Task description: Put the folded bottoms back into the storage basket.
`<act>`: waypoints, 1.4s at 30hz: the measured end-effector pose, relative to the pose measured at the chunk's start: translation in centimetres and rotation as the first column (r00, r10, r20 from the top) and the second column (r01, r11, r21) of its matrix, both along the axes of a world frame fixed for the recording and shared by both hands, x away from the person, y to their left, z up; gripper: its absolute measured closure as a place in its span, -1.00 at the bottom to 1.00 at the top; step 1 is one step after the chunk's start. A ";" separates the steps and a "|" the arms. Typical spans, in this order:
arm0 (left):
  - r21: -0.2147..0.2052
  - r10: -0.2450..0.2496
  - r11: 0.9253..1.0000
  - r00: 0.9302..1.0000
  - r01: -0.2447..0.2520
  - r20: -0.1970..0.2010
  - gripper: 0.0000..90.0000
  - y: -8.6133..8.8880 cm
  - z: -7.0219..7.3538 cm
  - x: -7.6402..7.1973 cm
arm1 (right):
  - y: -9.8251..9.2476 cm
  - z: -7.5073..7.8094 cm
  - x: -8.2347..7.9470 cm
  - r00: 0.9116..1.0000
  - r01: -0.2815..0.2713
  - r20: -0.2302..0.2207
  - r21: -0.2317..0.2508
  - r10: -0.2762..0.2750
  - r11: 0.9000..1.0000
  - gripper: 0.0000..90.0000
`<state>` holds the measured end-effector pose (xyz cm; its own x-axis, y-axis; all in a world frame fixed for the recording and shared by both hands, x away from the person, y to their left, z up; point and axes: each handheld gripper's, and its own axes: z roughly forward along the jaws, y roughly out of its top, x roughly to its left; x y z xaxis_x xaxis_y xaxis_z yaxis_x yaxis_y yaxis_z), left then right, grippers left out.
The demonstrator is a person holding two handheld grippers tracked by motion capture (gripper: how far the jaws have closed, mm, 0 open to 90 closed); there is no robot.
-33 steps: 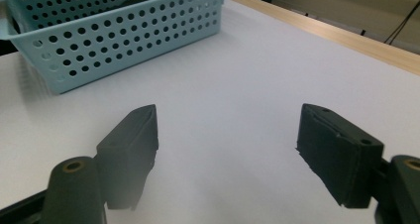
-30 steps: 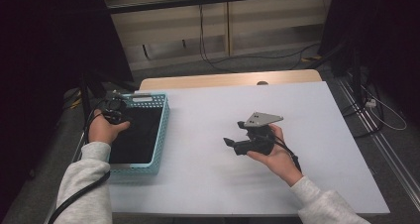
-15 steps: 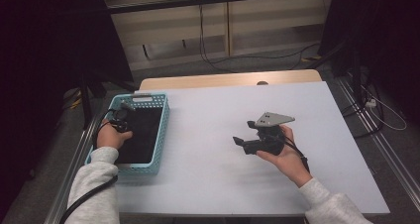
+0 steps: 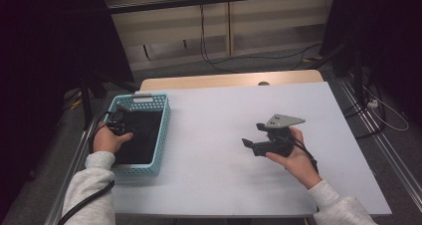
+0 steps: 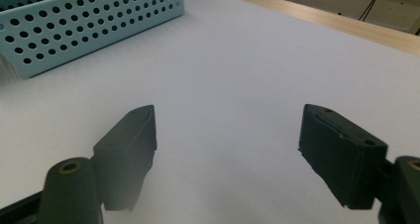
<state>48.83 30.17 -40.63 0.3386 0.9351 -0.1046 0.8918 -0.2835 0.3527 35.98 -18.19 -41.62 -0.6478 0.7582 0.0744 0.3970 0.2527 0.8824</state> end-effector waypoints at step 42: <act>-0.068 -0.144 0.985 0.970 0.160 0.196 -0.54 -6.0 7.1 -0.3 | -3.9 -1.2 -1.0 0.998 0.028 -0.049 -0.021 -0.029 0.999 -0.53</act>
<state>48.56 24.19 -33.53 0.4974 0.8619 -0.0991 0.7547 -0.3735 0.5393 34.94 -22.13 -42.80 -0.6215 0.7781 0.0906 0.4476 0.2578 0.8563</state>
